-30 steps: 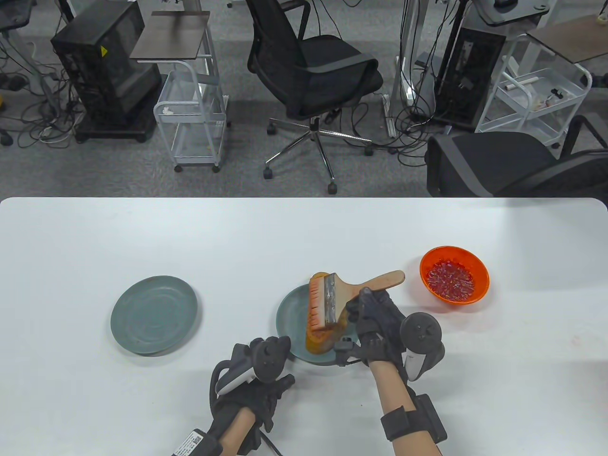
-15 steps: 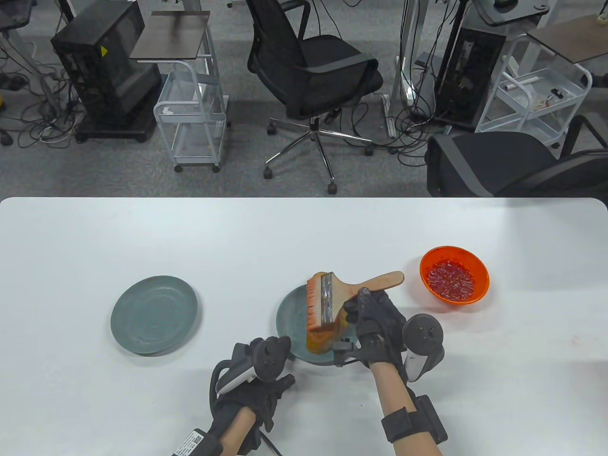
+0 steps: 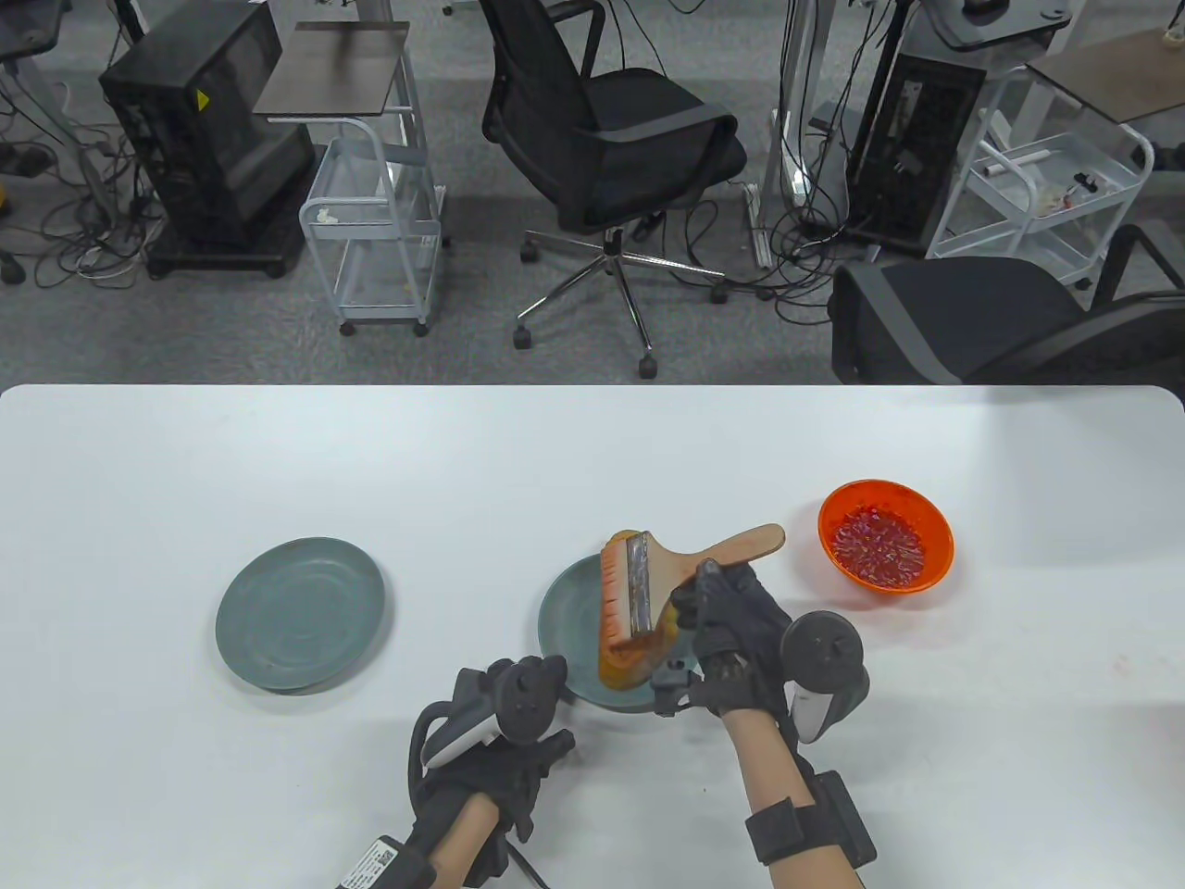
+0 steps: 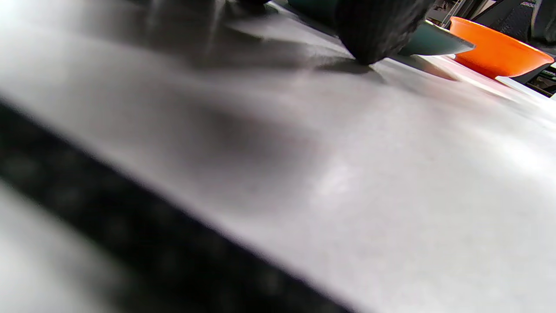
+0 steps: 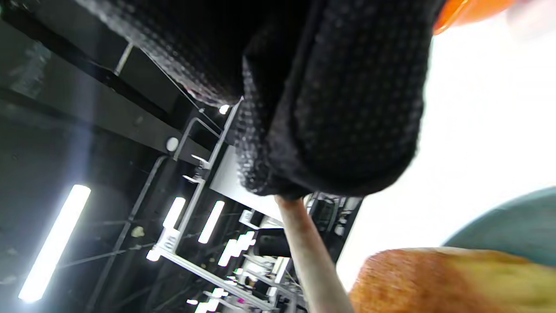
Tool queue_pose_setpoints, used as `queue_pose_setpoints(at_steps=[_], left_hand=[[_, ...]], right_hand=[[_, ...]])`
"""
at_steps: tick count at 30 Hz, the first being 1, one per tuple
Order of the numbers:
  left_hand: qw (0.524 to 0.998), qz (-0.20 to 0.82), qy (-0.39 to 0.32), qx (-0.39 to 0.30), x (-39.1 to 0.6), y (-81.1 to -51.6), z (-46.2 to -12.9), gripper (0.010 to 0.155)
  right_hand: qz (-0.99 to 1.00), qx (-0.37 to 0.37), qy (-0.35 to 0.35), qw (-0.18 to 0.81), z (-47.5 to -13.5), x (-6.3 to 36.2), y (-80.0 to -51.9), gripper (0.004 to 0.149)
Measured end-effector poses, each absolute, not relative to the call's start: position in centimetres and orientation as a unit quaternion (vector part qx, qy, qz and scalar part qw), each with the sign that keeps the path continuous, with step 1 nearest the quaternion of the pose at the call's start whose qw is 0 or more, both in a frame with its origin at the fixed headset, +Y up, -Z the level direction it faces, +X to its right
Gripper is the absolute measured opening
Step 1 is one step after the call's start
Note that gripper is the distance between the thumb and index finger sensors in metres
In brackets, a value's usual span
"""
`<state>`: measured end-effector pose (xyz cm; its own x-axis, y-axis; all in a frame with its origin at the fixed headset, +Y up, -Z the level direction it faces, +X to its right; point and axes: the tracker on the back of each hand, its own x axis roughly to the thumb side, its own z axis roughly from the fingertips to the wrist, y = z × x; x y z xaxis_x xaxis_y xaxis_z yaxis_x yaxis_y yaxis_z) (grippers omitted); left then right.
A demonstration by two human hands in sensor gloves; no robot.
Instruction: Dip brush into ketchup and spread onto bread slice
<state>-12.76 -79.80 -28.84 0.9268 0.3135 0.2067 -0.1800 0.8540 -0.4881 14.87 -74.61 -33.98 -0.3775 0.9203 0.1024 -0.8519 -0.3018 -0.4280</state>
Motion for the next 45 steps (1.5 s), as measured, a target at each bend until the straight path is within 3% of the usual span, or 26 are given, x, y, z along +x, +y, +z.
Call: queue_pose_setpoints(at_steps=[6, 9, 11, 15, 21, 24, 27, 31, 37, 45], left_hand=[[0.953, 0.129, -0.141, -0.237, -12.7, -79.8, -28.9, 0.075], [0.953, 0.127, -0.14, -0.237, -12.7, -79.8, -28.9, 0.075], [0.953, 0.127, -0.14, -0.237, -12.7, -79.8, -28.9, 0.075], [0.953, 0.129, -0.139, -0.238, -12.7, -79.8, -28.8, 0.075], [0.952, 0.132, -0.138, -0.238, -12.8, -79.9, -28.8, 0.075], [0.952, 0.132, -0.137, -0.239, -12.8, -79.9, -28.9, 0.075], [0.952, 0.133, -0.132, -0.241, -12.7, -79.9, -28.8, 0.075], [0.952, 0.136, -0.133, -0.239, -12.8, -80.0, -28.8, 0.075], [0.951, 0.136, -0.133, -0.243, -12.8, -80.0, -28.8, 0.075], [0.951, 0.138, -0.135, -0.242, -12.8, -80.0, -28.8, 0.075]], right_hand=[[0.829, -0.075, -0.319, 0.453, -33.5, 17.3, -73.0, 0.047], [0.798, -0.067, -0.311, 0.511, -33.4, 17.1, -73.0, 0.048], [0.775, -0.073, -0.261, 0.571, -33.7, 16.2, -73.7, 0.048], [0.782, -0.084, -0.219, 0.577, -34.1, 15.1, -74.6, 0.048], [0.825, -0.088, -0.319, 0.458, -33.8, 17.3, -73.1, 0.047], [0.798, -0.092, -0.286, 0.522, -33.9, 17.3, -73.2, 0.048], [0.778, -0.088, -0.206, 0.587, -34.3, 16.0, -74.1, 0.048], [0.794, -0.1, -0.203, 0.565, -34.7, 15.9, -74.7, 0.047], [0.815, -0.092, -0.287, 0.495, -34.0, 18.0, -73.2, 0.048], [0.783, -0.079, -0.193, 0.587, -34.5, 14.7, -74.8, 0.048]])
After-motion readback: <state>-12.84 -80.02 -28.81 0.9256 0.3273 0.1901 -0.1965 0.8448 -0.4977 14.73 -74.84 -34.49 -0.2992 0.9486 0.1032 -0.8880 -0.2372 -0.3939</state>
